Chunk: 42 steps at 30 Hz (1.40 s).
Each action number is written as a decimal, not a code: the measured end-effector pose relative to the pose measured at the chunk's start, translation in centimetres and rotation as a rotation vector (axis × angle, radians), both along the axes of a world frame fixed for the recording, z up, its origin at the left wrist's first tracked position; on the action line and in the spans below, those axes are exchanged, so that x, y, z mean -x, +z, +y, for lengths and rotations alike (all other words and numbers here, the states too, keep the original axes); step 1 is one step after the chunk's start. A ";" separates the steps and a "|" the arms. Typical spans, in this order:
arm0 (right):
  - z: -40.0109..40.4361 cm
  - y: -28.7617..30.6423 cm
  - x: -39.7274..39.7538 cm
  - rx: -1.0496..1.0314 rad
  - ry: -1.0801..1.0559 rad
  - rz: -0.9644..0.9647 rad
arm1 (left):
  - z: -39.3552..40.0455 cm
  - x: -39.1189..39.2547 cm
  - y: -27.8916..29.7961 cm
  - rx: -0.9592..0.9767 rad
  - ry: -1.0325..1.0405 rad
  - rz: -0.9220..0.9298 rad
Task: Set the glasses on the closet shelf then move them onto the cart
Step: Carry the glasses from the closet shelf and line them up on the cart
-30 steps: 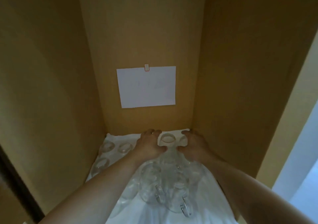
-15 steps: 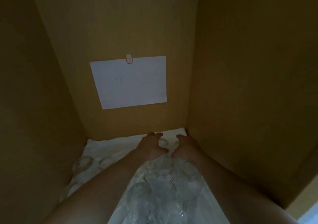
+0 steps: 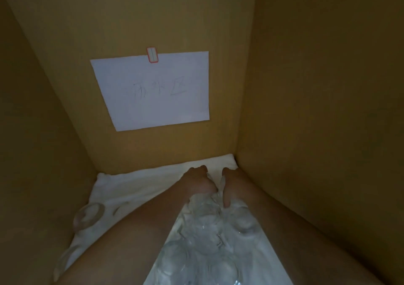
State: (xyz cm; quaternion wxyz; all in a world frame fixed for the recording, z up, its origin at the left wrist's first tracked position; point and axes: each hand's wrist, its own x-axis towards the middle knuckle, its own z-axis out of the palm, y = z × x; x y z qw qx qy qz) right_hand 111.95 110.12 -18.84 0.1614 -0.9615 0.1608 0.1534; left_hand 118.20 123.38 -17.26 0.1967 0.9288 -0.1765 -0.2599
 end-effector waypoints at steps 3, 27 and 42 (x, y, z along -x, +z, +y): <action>0.0 0.2 -0.2 -0.013 -0.022 0.022 | 0.1 0.0 0.4 0.048 0.061 0.042; 5.8 10.9 4.1 -0.814 -0.564 -0.921 | 12.7 0.9 10.7 0.945 0.621 -0.334; 13.0 14.2 13.1 -1.772 -0.676 -0.850 | 20.3 10.1 14.8 1.760 0.701 0.545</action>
